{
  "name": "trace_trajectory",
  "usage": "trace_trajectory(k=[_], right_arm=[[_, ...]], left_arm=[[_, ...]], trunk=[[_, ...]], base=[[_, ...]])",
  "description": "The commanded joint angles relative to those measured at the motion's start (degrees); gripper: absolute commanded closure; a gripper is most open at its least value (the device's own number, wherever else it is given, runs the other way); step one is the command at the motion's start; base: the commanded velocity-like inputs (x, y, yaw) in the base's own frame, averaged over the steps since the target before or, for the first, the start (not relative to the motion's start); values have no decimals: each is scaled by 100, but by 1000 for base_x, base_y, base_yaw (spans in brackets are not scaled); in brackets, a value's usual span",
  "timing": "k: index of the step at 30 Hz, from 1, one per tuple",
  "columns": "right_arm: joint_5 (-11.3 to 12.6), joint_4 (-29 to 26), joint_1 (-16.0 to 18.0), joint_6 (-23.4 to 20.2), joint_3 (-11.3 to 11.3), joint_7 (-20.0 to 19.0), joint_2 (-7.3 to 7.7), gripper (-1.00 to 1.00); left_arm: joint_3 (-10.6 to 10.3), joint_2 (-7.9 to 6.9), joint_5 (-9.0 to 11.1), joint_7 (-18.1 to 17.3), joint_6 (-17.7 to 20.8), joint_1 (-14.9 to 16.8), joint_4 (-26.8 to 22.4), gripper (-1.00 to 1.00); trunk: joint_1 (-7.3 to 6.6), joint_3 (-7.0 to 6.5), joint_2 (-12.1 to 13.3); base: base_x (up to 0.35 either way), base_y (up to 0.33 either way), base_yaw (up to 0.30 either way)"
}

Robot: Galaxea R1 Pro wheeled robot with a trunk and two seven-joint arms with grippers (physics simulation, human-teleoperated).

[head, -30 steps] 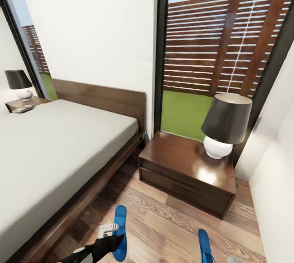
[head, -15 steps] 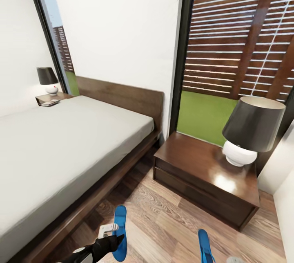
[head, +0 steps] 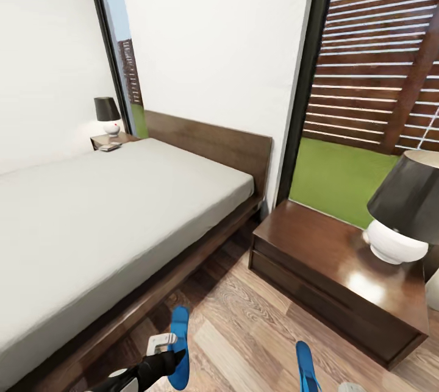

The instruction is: In the bedroom, move the book from the bed onto either nightstand, and place the two sandals side by side next to the bed.

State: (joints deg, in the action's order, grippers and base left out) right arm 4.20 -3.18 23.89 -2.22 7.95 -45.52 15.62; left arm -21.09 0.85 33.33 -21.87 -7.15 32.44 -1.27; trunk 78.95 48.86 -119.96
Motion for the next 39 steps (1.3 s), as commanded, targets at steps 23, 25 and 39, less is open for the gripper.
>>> trace_trajectory(k=[23,25,39], right_arm=[[77,2,1,-25,5,-18,2,100],[79,2,1,-25,5,-18,2,100],[89,0,1,-25,5,-18,2,100]], left_arm=[[-44,38,42,-11,-32,-9,13,100],[-44,38,42,-9,-30,-9,13,100],[-44,38,32,-2,-19,-9,13,100]], trunk=[[-1,51,-2],[-1,55,-2],[-1,82,-2]], base=[[0,-36,278],[0,0,278],[0,0,278]])
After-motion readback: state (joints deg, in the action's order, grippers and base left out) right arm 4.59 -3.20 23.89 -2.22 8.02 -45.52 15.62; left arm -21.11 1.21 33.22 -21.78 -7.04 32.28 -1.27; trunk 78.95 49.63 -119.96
